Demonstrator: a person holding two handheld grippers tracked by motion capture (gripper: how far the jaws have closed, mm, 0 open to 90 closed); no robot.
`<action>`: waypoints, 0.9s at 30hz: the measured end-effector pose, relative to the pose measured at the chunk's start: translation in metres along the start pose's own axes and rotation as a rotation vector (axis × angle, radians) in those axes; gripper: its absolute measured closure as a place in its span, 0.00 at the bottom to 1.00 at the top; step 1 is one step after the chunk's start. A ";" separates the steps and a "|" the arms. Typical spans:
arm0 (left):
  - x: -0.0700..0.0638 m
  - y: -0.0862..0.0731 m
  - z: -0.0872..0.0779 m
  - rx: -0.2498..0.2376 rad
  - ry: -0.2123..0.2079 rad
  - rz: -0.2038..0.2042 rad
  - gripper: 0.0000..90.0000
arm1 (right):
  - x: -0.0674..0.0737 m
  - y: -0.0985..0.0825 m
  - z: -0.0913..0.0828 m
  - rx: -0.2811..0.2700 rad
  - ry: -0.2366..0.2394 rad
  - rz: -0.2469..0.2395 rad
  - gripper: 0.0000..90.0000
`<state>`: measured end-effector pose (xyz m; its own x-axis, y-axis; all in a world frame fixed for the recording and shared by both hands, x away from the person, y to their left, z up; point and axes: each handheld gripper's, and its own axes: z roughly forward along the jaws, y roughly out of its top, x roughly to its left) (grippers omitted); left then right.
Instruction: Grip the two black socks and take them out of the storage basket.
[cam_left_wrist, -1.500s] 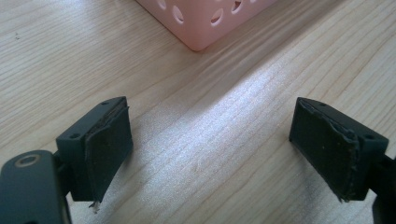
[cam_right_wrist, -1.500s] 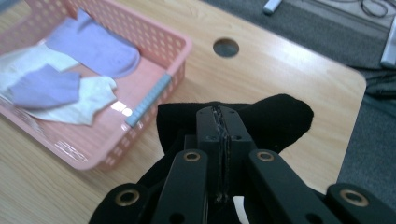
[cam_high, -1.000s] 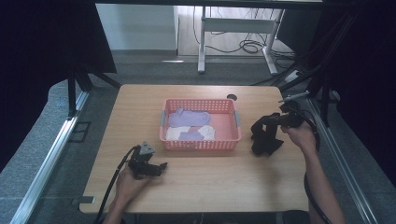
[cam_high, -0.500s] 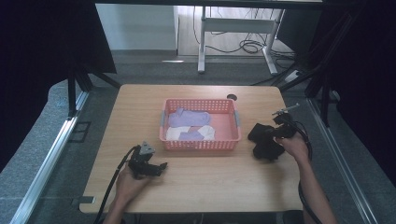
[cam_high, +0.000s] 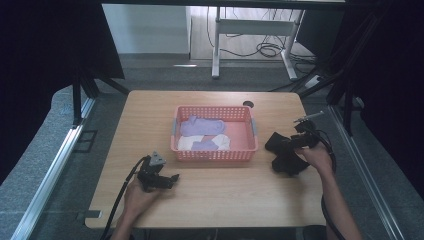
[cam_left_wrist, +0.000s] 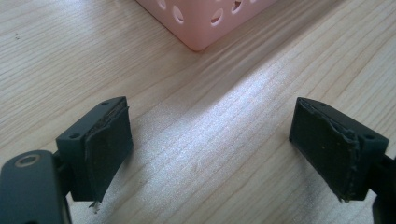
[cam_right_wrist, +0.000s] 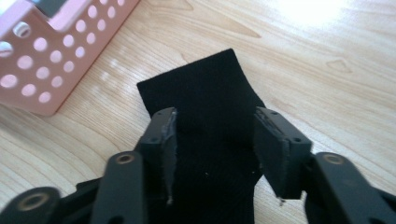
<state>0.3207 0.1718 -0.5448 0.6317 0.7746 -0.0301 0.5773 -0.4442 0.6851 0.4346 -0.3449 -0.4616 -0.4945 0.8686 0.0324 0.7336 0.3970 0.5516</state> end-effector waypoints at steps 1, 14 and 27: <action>0.000 0.000 0.000 0.000 0.000 0.000 0.14 | 0.000 0.001 -0.002 -0.005 -0.002 -0.003 0.47; 0.000 0.000 0.000 0.000 0.000 0.000 0.14 | 0.025 0.006 -0.031 -0.097 -0.006 -0.084 0.29; 0.000 0.000 0.000 0.000 0.000 0.001 0.14 | 0.075 -0.014 -0.028 -0.131 0.064 -0.137 0.17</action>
<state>0.3208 0.1719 -0.5447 0.6323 0.7741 -0.0297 0.5769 -0.4450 0.6849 0.3743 -0.2931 -0.4435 -0.6175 0.7866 0.0005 0.5927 0.4648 0.6578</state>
